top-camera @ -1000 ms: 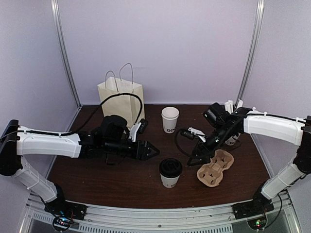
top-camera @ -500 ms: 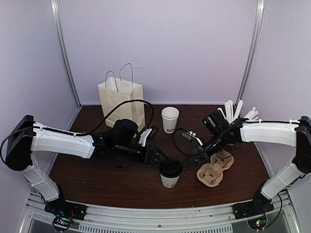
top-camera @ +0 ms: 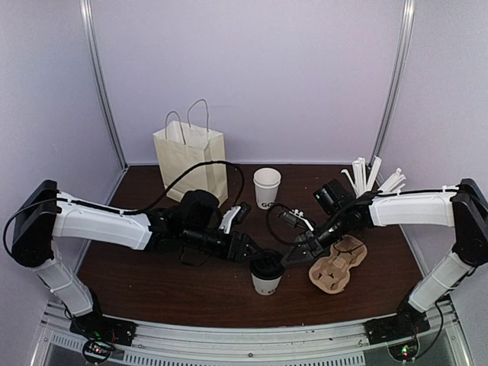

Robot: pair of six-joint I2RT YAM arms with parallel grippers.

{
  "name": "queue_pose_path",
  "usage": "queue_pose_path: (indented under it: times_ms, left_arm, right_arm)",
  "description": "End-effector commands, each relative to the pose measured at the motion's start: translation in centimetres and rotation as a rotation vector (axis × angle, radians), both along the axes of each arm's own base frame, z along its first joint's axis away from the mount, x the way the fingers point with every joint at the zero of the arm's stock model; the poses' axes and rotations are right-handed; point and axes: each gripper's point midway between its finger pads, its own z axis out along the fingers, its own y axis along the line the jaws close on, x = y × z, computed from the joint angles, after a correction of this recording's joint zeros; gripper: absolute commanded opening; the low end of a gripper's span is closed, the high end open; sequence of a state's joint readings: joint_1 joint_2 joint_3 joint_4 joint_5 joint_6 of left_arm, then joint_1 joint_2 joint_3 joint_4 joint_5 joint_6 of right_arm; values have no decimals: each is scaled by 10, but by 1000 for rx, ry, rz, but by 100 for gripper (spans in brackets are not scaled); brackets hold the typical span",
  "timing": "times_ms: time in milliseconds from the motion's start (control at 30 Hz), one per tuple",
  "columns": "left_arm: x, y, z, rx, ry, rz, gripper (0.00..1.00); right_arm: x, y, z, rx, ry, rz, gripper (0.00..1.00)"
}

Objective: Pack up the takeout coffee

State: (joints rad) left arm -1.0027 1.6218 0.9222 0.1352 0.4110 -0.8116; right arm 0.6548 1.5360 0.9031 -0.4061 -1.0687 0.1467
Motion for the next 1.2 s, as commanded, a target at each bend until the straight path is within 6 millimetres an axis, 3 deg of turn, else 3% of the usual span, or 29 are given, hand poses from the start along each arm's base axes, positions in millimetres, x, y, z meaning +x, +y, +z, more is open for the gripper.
queue_pose_path:
  times_ms: [0, 500, 833, 1167]
  left_arm:
    - [-3, -5, -3, -13, 9, -22, 55]
    - [-16, 15, -58, 122, 121, -4, 47]
    - [-27, 36, -114, 166, 222, 63, 41]
    - [-31, 40, -137, 178, 252, 73, 40]
  right_arm:
    - [2, 4, -3, 24, 27, 2, 44]
    - [-2, -3, -28, -47, 53, -1, 44]
    - [-2, -10, -58, -139, 97, -15, 45]
    - [0, -27, -100, -306, 101, -35, 46]
